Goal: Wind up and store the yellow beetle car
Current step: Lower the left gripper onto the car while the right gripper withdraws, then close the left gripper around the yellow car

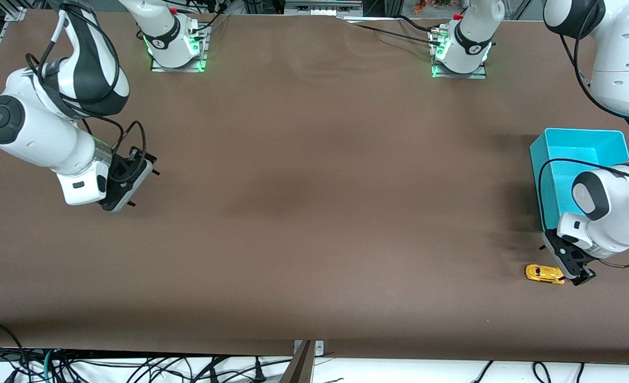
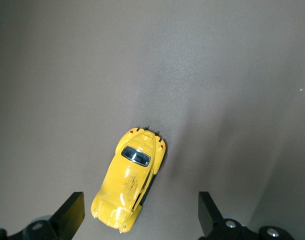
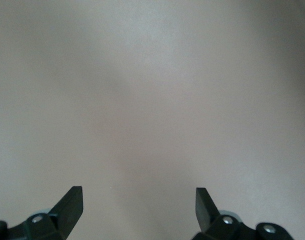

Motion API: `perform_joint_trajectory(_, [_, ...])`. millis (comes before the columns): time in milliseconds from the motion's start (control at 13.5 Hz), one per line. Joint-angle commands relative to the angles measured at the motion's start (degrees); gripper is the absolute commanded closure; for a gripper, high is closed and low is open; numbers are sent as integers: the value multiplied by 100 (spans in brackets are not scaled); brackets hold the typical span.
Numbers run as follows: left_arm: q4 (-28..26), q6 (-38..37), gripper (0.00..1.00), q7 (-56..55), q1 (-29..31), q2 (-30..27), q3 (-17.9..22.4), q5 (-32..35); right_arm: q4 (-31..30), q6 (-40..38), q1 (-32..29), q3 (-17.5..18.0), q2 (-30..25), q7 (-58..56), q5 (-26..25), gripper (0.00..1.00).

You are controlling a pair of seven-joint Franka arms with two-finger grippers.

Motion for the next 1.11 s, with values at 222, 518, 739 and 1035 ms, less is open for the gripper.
perform_joint_trajectory(222, [598, -35, 0, 125, 17, 413, -22, 54, 54, -573, 52, -141, -231, 1202, -26, 0])
perform_joint_trajectory(518, [712, -26, 0, 116, -18, 483, -22, 54, 98, -564, 131, -141, -204, 1562, -26, 0])
perform_joint_trajectory(739, [757, -26, 0, 186, -10, 579, -13, 63, 98, -564, 123, -150, -169, 1571, -26, 0])
perform_joint_trajectory(1035, [757, 52, 0, 204, -18, 615, -22, 63, 81, -582, 123, -159, -152, 1588, -26, 0])
